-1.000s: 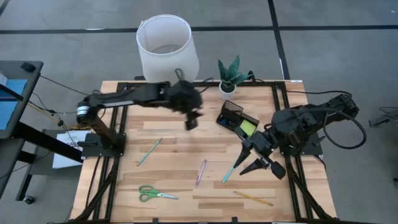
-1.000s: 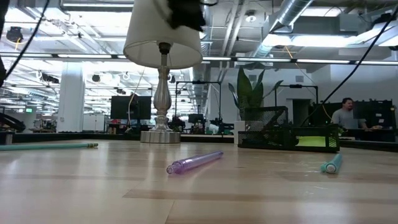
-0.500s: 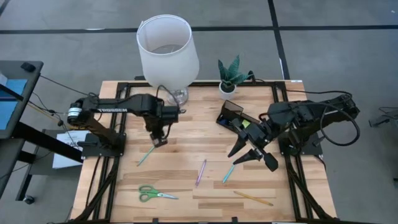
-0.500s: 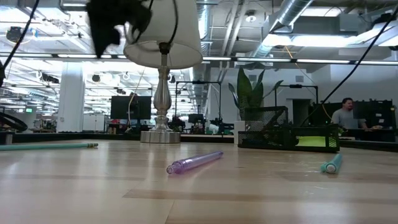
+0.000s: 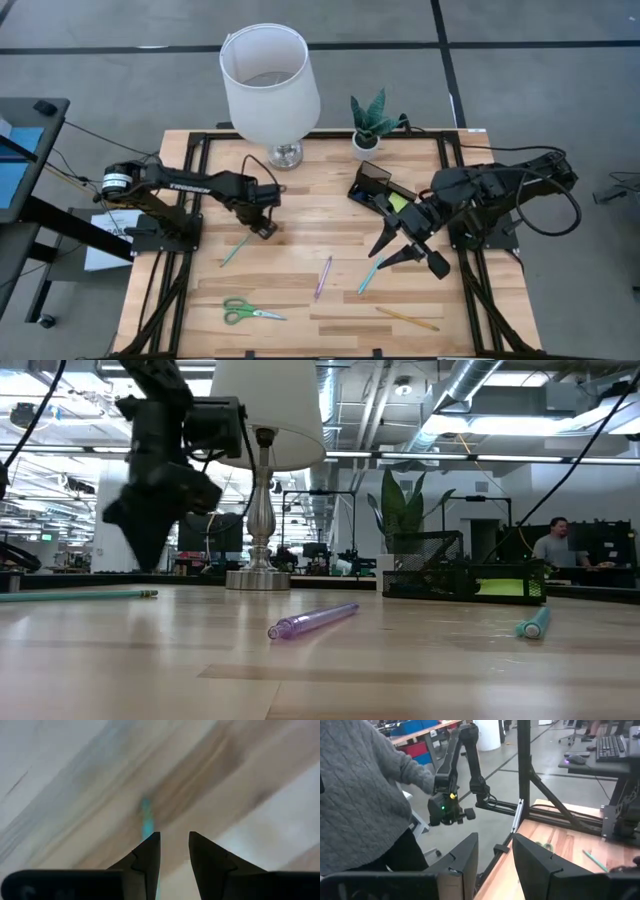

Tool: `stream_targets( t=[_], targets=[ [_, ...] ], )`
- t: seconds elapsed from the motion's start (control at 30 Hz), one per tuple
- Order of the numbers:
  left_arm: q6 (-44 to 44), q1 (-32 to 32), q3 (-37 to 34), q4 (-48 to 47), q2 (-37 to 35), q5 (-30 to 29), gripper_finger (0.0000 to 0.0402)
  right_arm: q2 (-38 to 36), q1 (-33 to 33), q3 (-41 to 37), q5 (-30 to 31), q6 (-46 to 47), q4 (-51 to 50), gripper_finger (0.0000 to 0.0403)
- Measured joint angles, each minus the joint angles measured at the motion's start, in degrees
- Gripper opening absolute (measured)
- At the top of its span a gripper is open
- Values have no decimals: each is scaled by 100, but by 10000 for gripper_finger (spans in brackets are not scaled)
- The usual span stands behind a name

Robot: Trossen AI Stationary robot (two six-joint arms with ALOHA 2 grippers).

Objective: Pick and place office supplies into organizer
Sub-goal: Put the light blue pencil into the black organizer

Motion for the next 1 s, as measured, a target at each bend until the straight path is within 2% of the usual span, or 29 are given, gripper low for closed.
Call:
stream_targets(
  t=[0.07,0.2,0.67,1.0],
  targets=[
    [-12,-7,-80,364,0,-264,93,0,2,0,-1,1,-2,113],
    [48,7,-56,438,0,-883,93,0,4,0,-3,1,2,113],
    [139,35,-98,392,48,-987,93,0,2,0,-1,4,-13,113],
    [126,35,-98,383,565,-847,93,2,2,0,-1,6,-66,113]
  ],
)
